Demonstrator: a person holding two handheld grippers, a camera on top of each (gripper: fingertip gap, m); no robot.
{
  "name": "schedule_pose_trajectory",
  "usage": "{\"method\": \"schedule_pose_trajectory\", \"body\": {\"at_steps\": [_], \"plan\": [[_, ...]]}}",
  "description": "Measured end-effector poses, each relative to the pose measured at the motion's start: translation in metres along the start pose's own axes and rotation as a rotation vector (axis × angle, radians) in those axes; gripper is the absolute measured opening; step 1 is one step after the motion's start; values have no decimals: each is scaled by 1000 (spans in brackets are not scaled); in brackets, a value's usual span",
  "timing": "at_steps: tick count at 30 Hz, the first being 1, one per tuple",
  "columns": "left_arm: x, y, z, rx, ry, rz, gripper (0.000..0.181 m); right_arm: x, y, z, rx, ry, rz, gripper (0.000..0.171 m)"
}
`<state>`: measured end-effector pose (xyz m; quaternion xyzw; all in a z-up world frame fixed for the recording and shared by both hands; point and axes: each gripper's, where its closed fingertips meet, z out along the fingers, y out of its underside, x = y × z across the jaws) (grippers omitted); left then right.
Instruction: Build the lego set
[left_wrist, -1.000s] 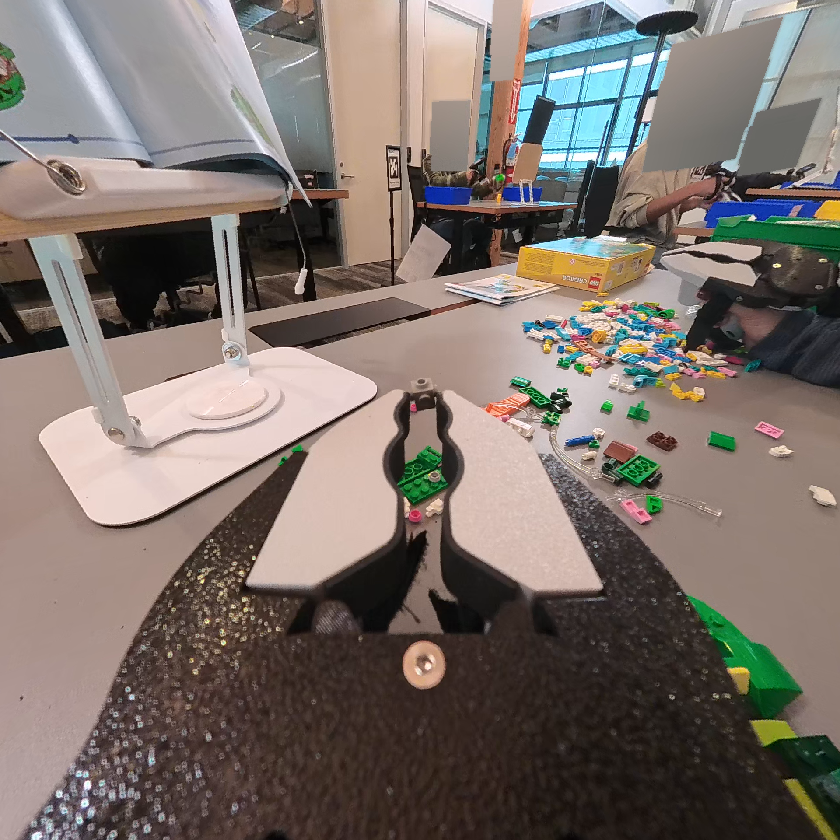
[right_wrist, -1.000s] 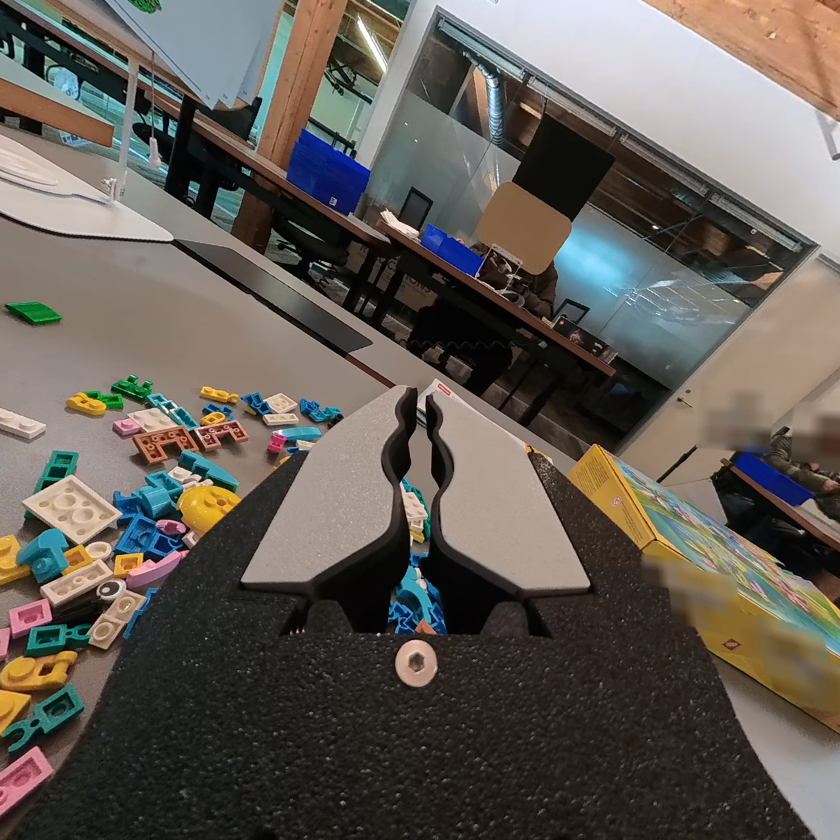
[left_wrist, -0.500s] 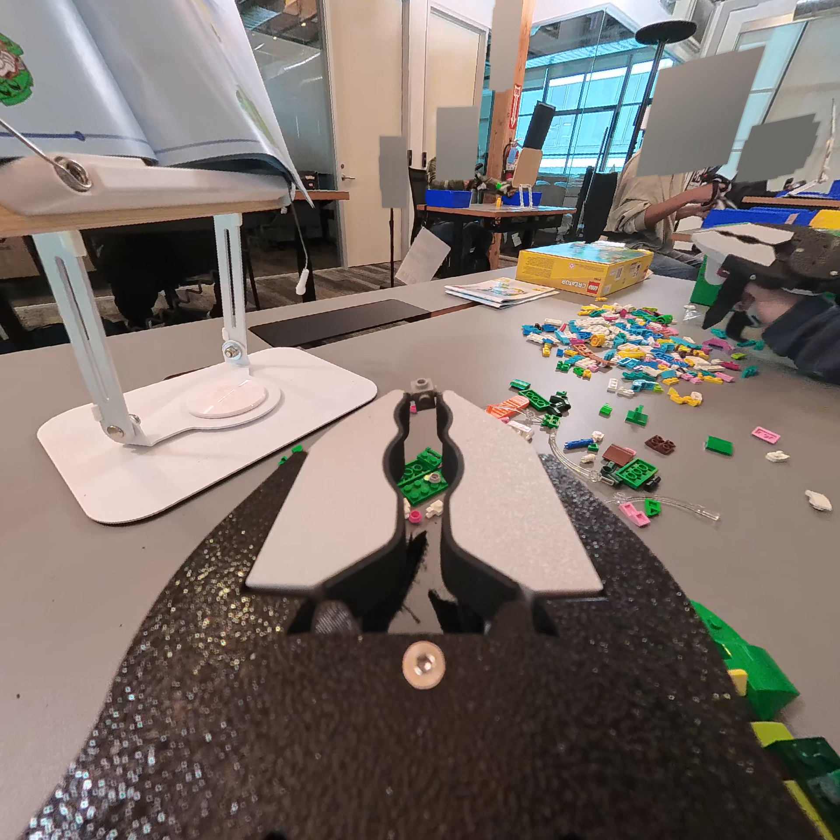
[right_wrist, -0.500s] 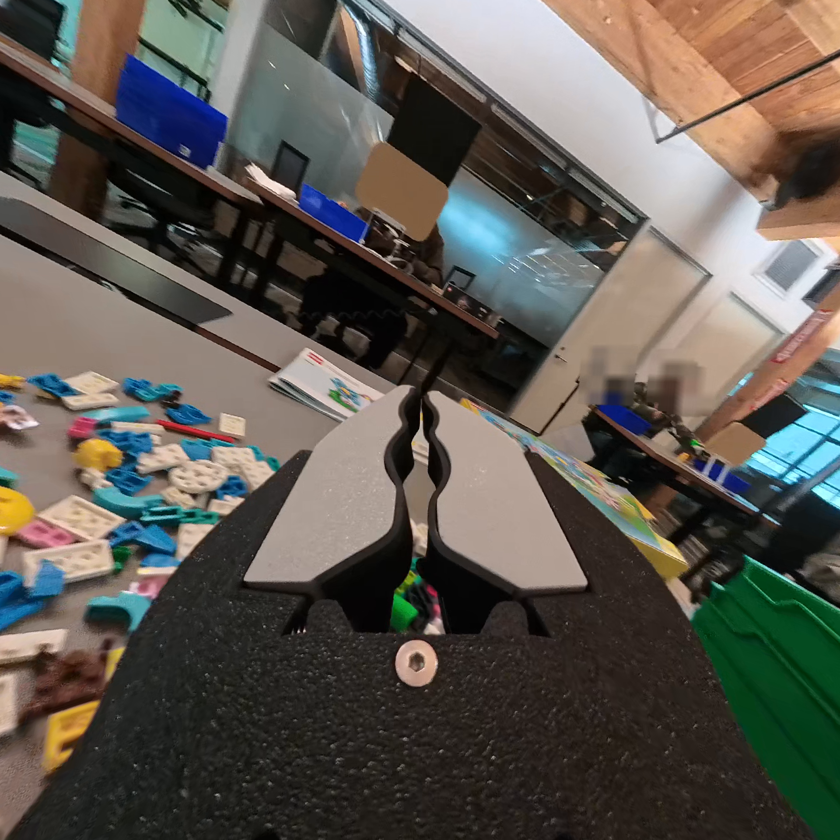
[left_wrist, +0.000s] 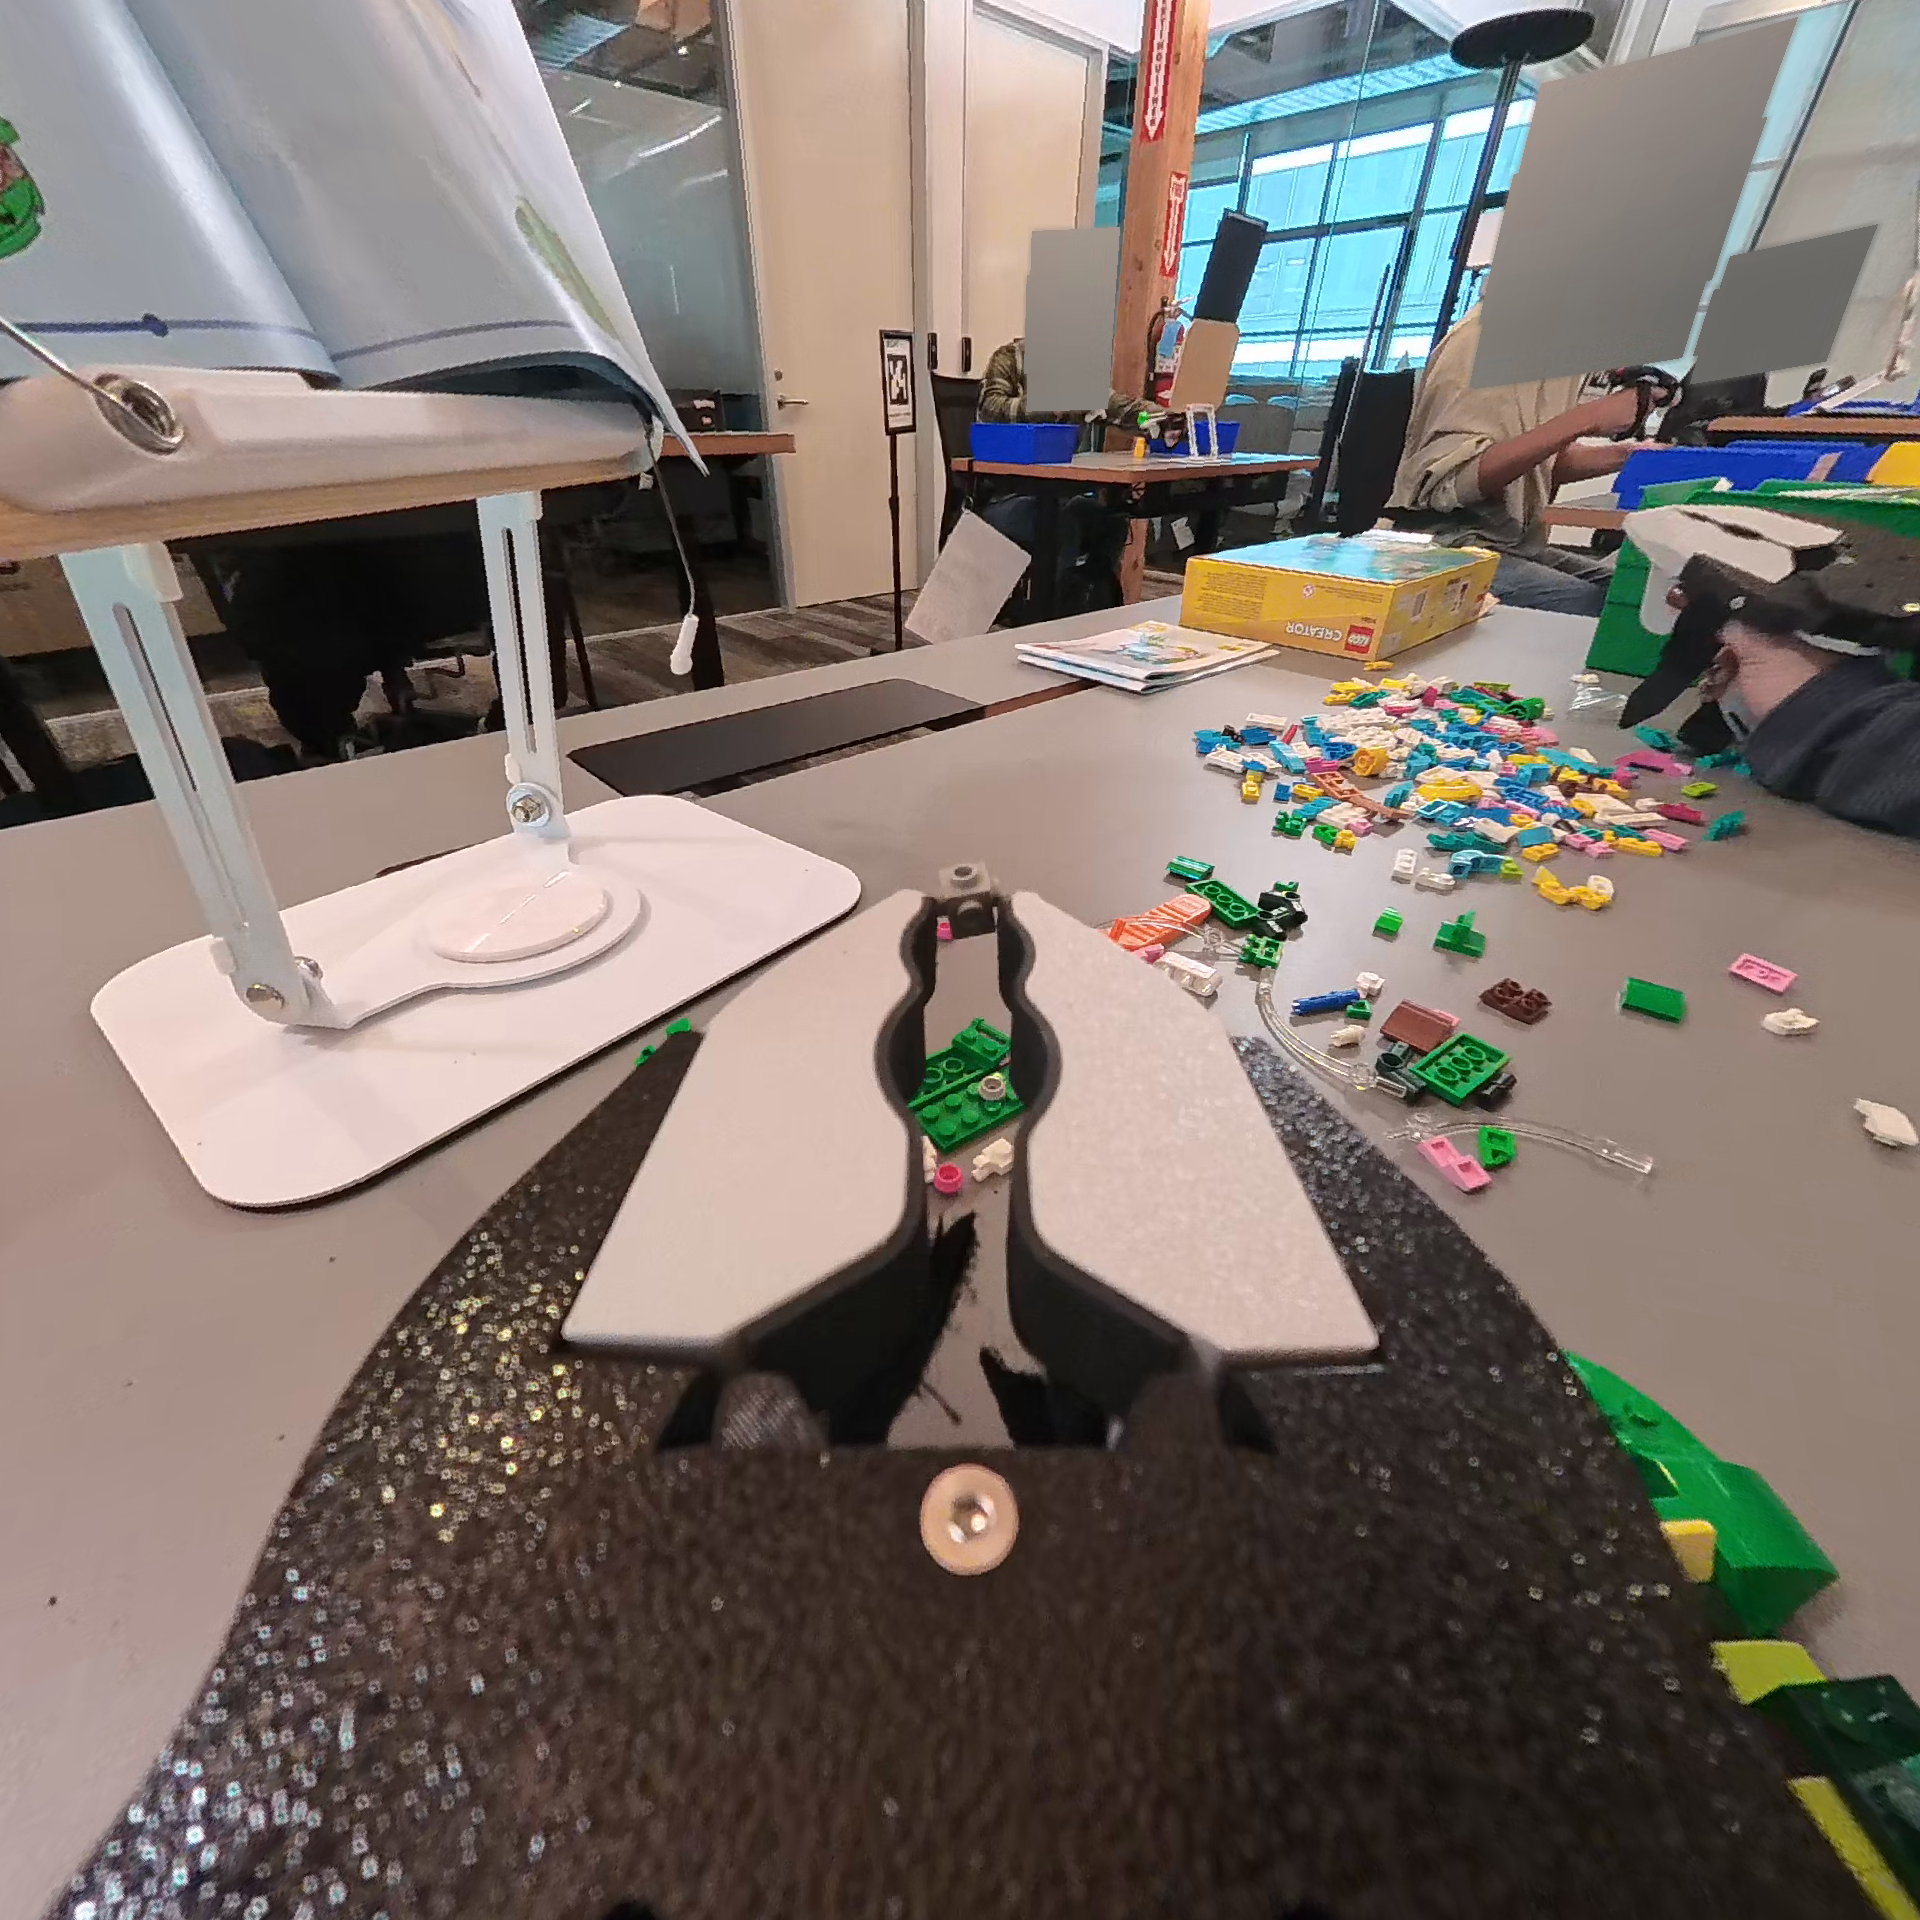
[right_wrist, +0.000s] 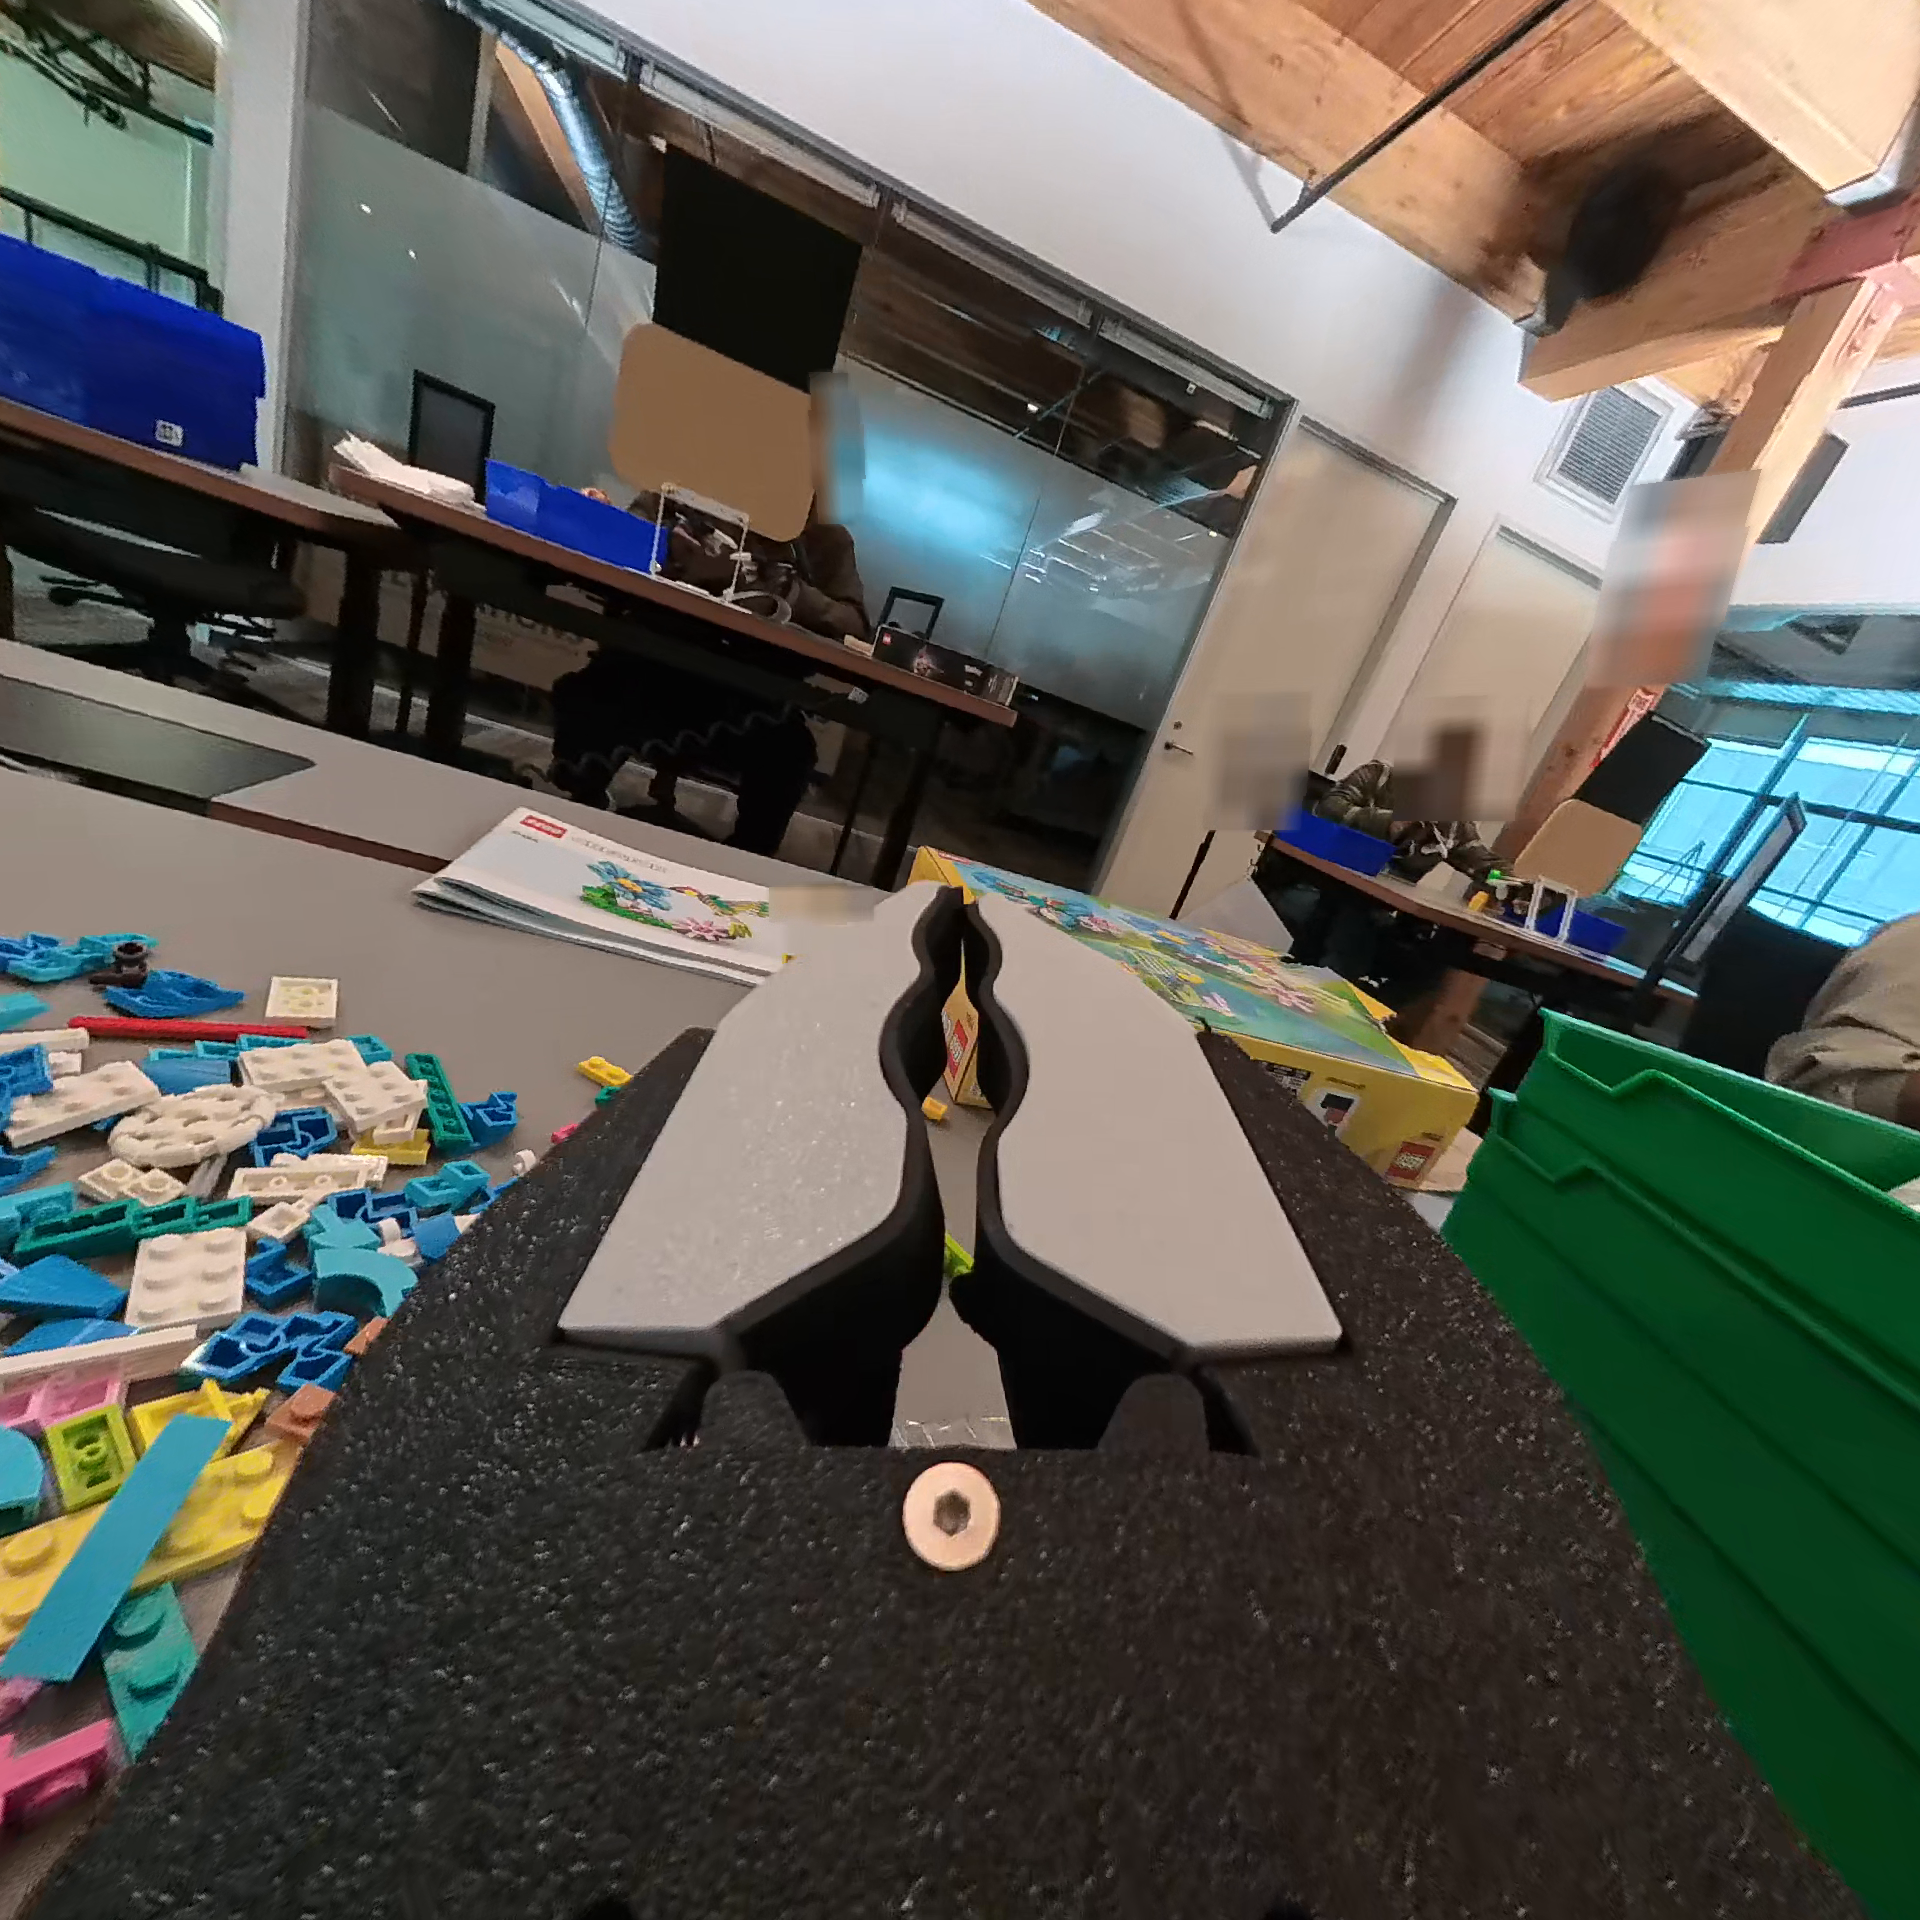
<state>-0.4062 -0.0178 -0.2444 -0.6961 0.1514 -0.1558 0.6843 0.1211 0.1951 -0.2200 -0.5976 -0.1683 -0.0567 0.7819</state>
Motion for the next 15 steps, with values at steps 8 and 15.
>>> {"method": "schedule_pose_trajectory", "body": {"at_steps": [8,15], "plan": [[-1,0,0,4,-1,-5,10,5,2,0,-6,15,27,0],[-1,0,0,3,-1,-4,10,14,4,-2,0,42,90,0]]}}
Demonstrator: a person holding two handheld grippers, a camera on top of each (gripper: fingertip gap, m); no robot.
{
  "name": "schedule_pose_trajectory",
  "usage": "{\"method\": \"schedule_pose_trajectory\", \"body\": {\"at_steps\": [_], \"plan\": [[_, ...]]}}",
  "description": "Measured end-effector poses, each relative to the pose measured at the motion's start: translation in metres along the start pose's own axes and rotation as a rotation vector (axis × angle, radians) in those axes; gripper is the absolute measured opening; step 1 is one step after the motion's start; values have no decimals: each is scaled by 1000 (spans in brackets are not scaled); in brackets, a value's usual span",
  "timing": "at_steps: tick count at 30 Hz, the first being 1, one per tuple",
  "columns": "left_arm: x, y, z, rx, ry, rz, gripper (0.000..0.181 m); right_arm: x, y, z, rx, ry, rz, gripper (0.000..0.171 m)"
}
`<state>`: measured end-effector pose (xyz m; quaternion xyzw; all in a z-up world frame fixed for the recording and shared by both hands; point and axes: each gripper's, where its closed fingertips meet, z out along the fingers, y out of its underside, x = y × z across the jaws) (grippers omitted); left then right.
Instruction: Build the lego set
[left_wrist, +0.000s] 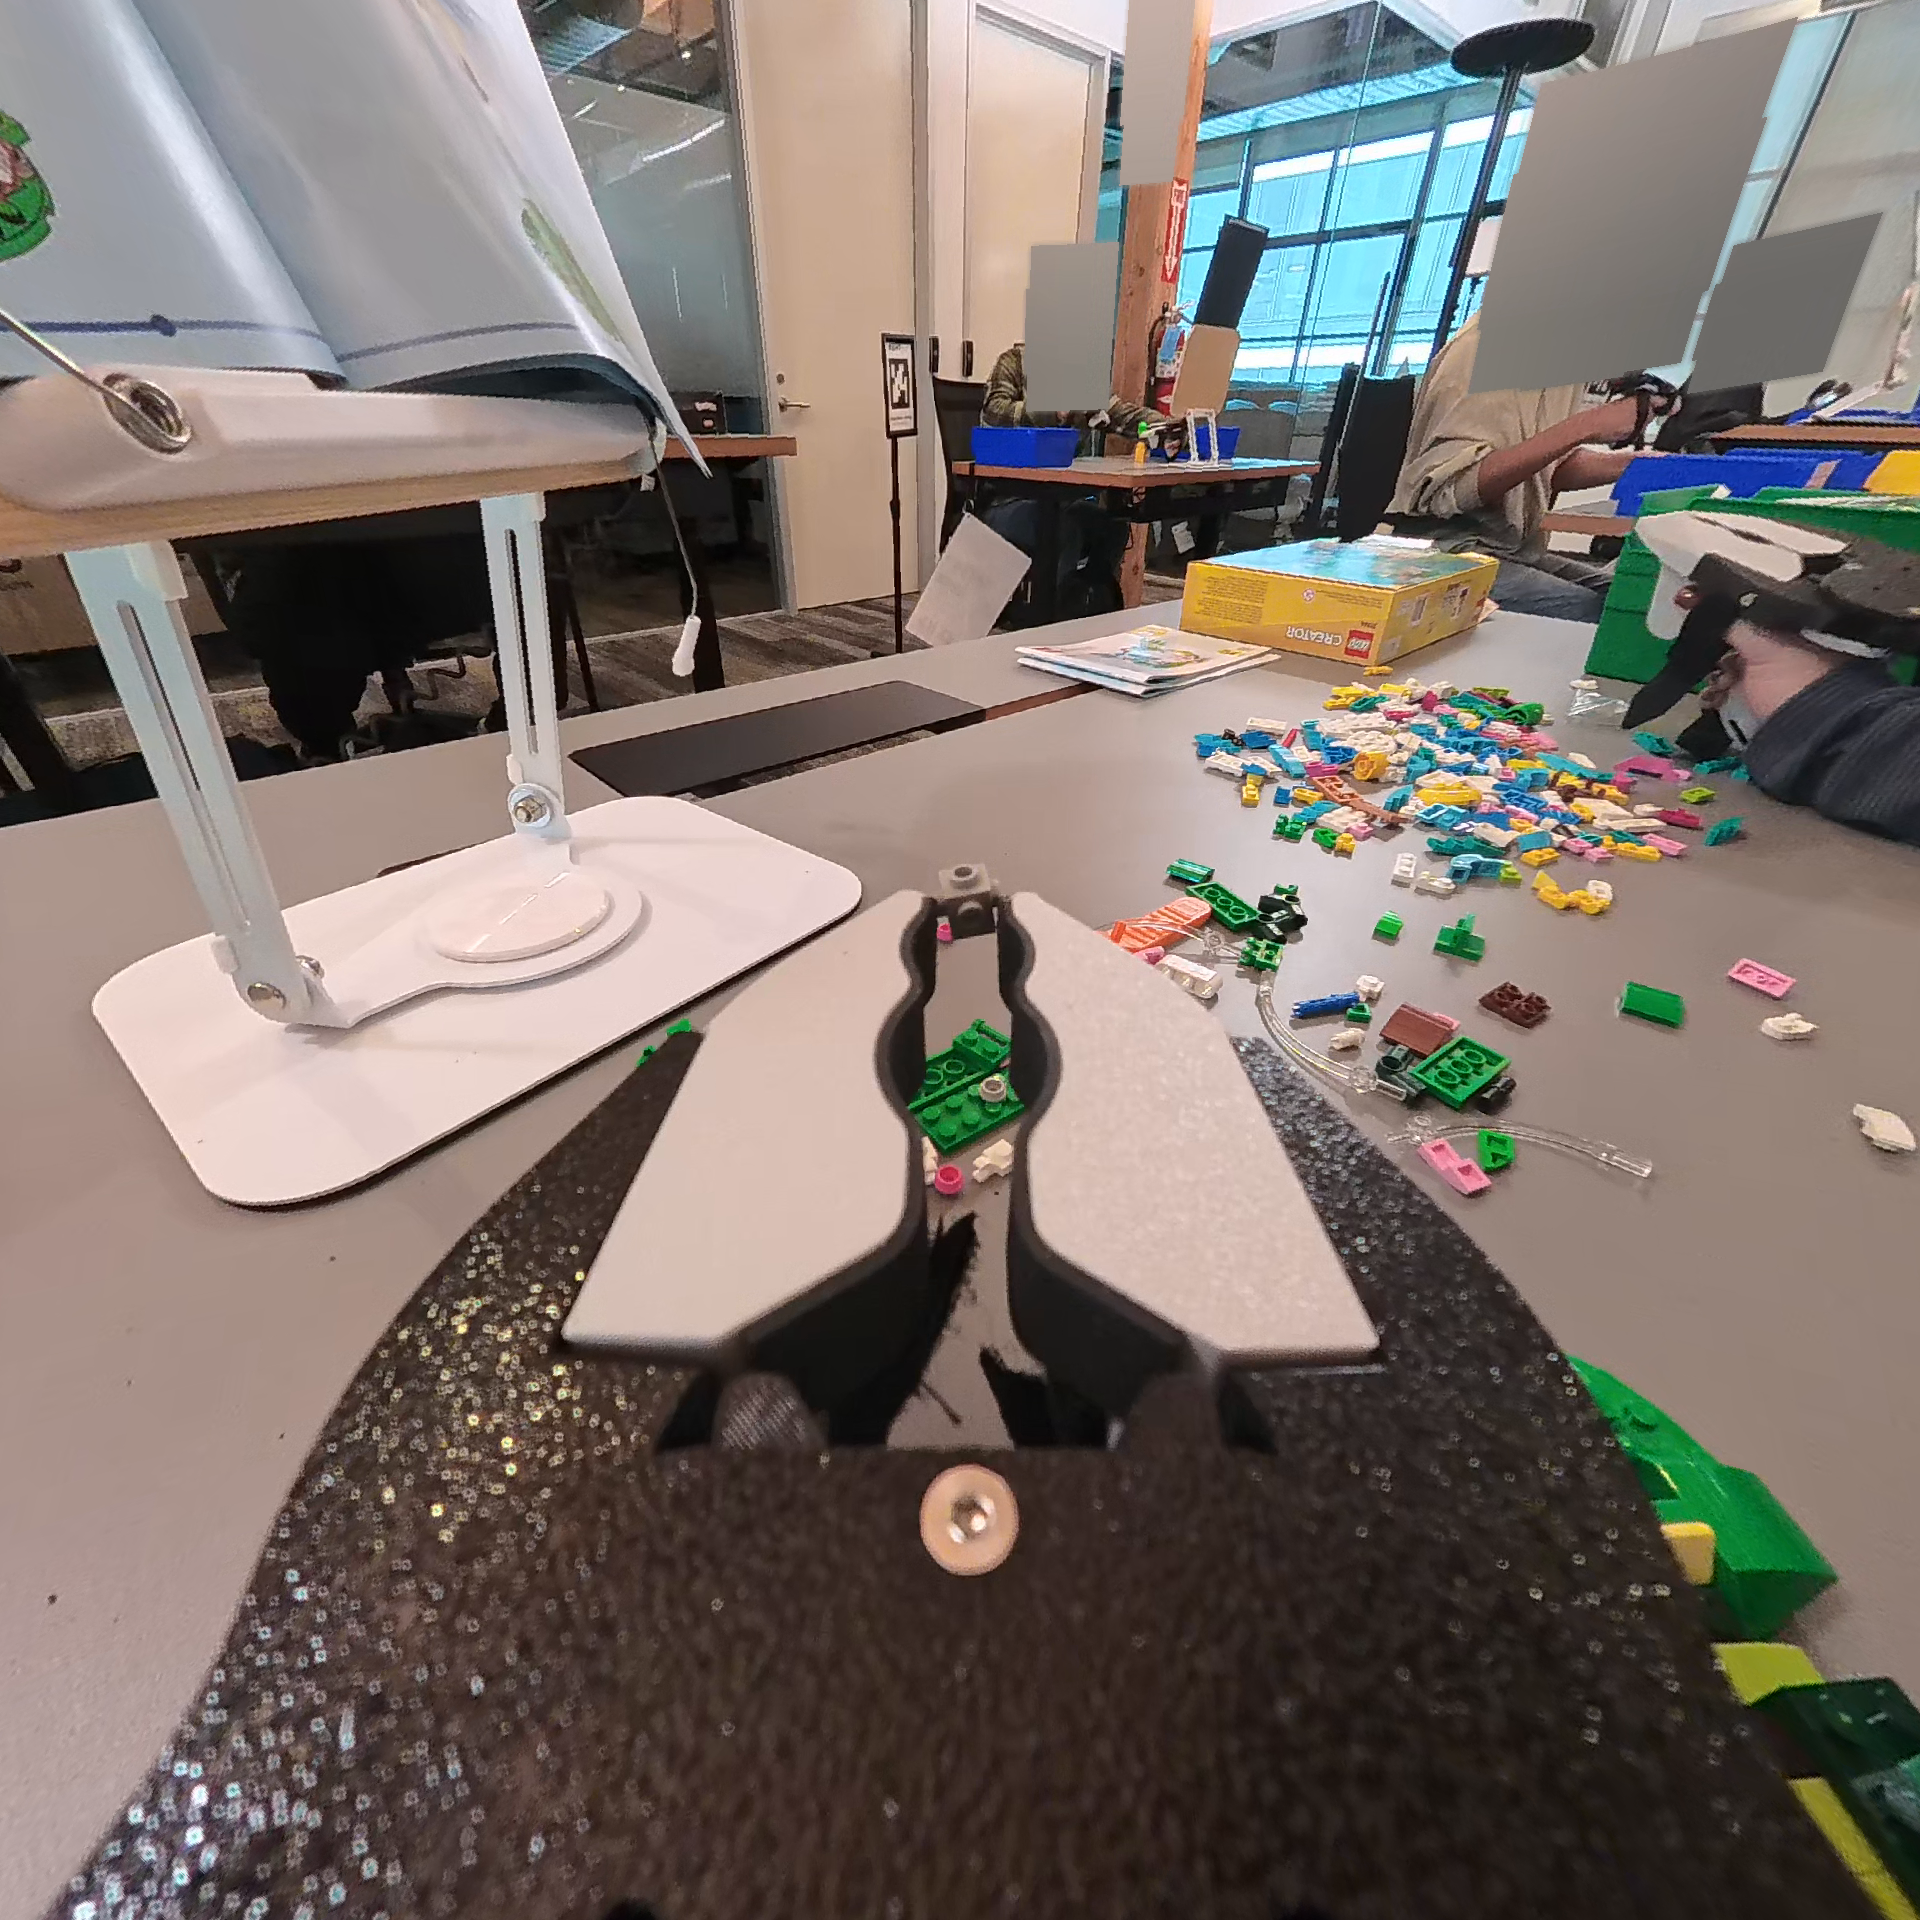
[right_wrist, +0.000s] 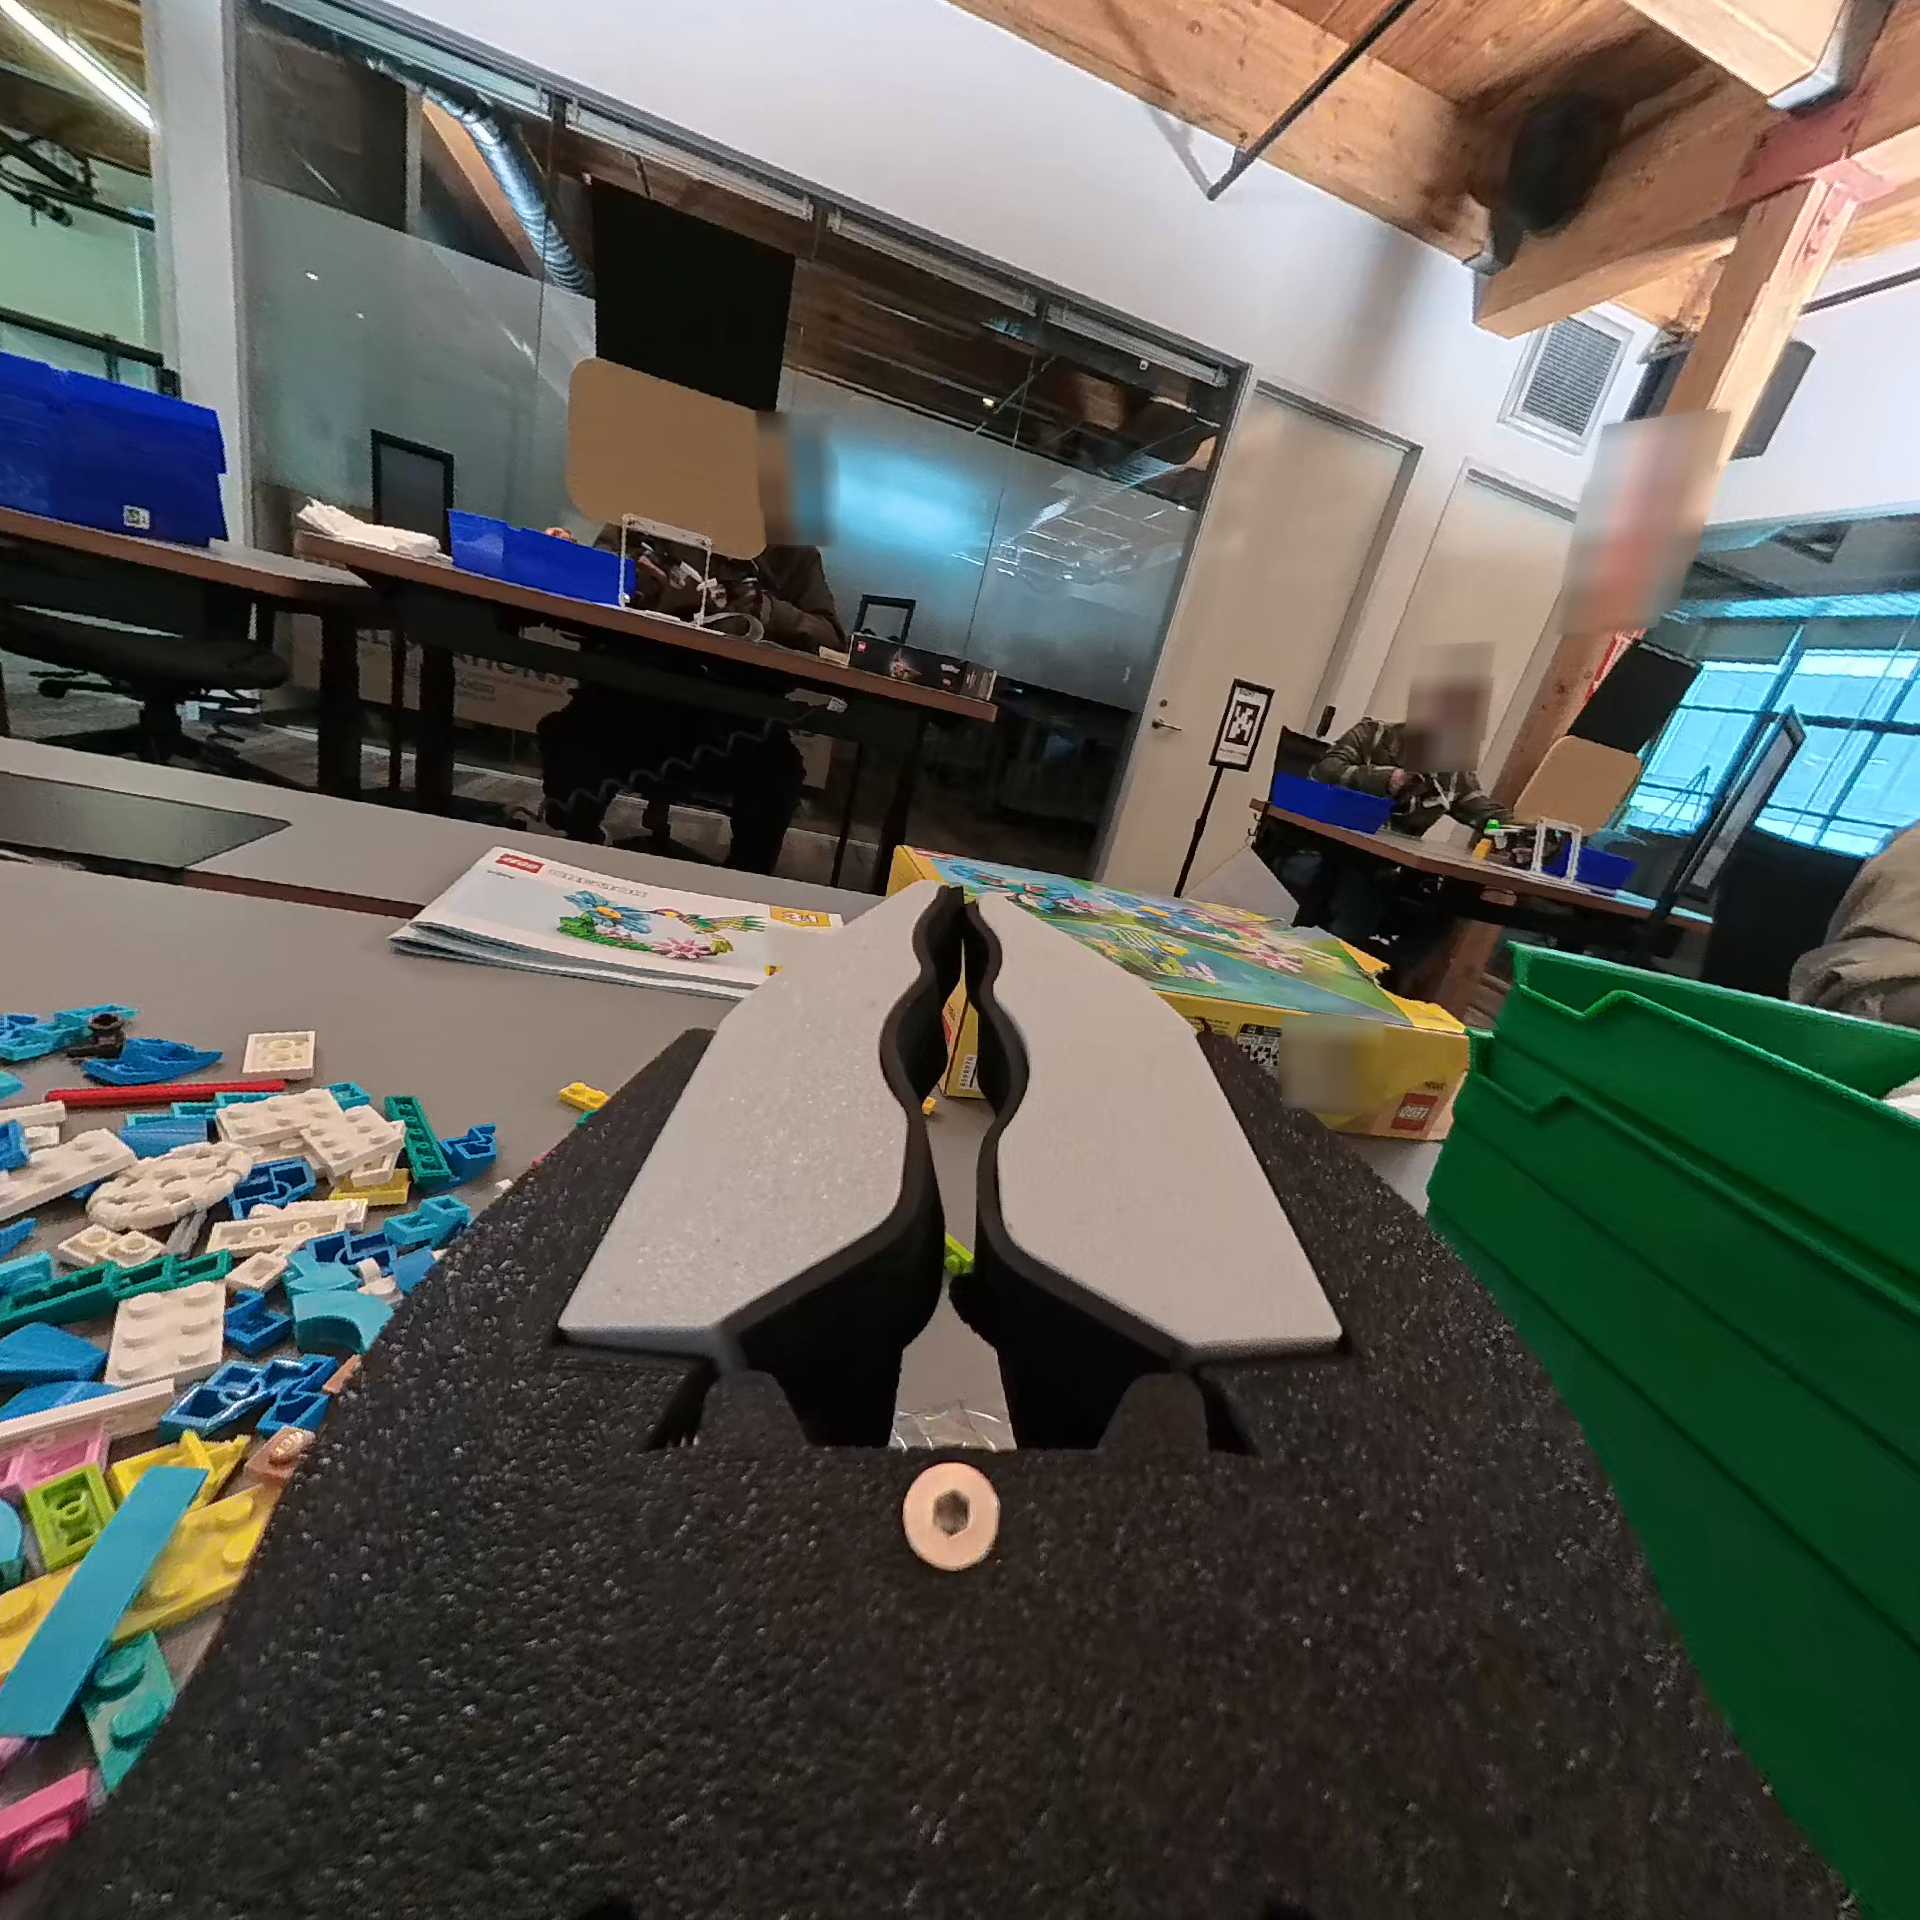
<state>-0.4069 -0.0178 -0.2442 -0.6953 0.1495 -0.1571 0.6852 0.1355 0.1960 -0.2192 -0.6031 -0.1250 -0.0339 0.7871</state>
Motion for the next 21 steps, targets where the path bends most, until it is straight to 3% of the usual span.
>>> {"method": "schedule_pose_trajectory", "body": {"at_steps": [14,15,17,19,21], "plan": [[1,1,1,-5,5,5,10,-13,-1,2,-5,-74,-44,0],[1,1,1,-6,6,6,10,-30,-3,2,4,-181,-77,0],[2,1,1,-8,6,9,10,-90,-6,-14,-14,-574,-152,0],[2,2,1,-13,7,14,10,-145,0,-52,-151,-990,-190,0],[3,2,2,-16,7,20,10,-171,10,-81,-323,-1187,-255,0]]}}
